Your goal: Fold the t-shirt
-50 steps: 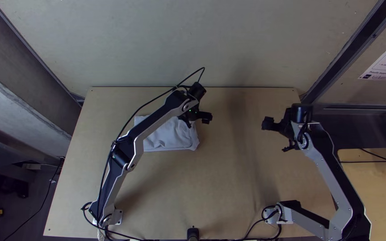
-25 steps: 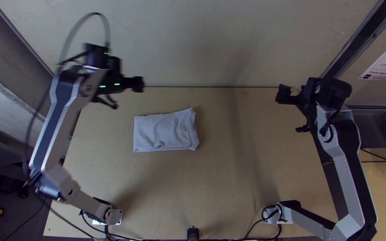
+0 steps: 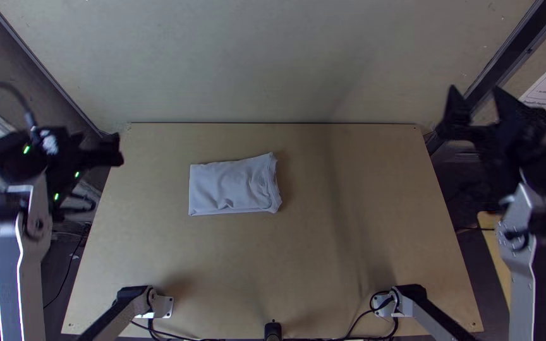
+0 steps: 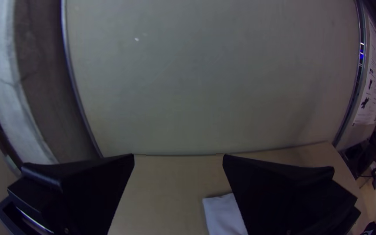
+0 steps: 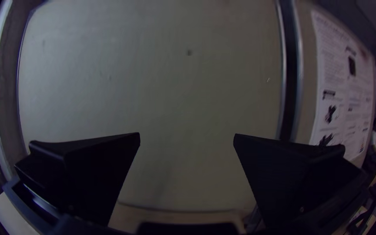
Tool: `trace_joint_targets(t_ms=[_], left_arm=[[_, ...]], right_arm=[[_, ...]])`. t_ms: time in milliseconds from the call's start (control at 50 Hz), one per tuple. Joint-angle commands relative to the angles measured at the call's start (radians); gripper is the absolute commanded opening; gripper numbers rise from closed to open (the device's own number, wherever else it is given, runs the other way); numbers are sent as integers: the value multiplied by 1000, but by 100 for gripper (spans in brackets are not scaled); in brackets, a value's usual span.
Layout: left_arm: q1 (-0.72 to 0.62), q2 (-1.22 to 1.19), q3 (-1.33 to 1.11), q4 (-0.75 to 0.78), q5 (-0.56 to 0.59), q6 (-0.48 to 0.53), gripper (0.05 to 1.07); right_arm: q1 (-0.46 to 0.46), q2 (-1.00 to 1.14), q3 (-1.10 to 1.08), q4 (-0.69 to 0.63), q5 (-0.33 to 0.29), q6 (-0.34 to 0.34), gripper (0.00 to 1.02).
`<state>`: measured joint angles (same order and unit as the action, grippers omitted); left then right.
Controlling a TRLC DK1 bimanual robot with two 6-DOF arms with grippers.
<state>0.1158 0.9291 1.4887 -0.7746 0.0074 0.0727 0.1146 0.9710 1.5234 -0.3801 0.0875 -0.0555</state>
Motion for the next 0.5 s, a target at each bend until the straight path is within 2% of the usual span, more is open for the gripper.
trace_joint_targets(t_ms=[0, 180, 480], left_arm=[[33, -134, -133, 57, 0, 24, 103], [48, -389, -398, 205, 0, 18, 103], [85, -728, -759, 380, -1, 6, 103]], right_arm=[[-7, -138, -137, 73, 6, -46, 99], [0, -403, -444, 211, 6, -49, 99], [20, -767, -764, 204, 4, -21, 99]])
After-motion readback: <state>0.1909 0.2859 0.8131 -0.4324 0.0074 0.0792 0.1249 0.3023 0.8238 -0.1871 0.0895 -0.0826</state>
